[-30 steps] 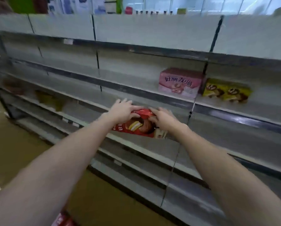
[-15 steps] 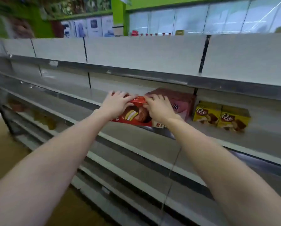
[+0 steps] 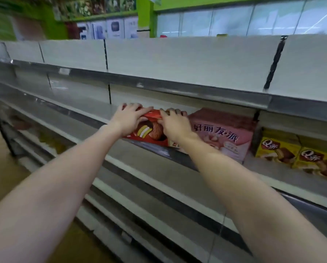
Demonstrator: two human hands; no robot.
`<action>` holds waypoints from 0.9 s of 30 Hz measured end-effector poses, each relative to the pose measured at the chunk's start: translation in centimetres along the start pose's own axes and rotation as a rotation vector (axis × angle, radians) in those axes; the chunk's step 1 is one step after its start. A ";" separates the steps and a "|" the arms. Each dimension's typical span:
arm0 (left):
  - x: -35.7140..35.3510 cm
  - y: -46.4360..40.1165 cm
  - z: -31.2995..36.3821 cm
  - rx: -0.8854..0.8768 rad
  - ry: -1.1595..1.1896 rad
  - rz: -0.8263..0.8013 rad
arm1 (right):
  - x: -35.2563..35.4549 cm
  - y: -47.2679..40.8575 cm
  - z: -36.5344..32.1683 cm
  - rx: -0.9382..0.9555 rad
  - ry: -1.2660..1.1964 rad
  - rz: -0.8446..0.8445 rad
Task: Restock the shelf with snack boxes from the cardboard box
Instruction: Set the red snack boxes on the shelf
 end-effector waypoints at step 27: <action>-14.5 -17.2 0.2 -0.383 0.221 0.013 | -10.1 -11.9 8.1 -0.385 0.301 -0.131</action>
Point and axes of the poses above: each hand's wrist, its own y-axis away from the middle knuckle, its own x-axis out of the back of the hand, z = x × y, the point moved 10 cm from there along -y, towards the middle knuckle, and after that the axes turned 15 degrees about x, right-handed, at the moved point
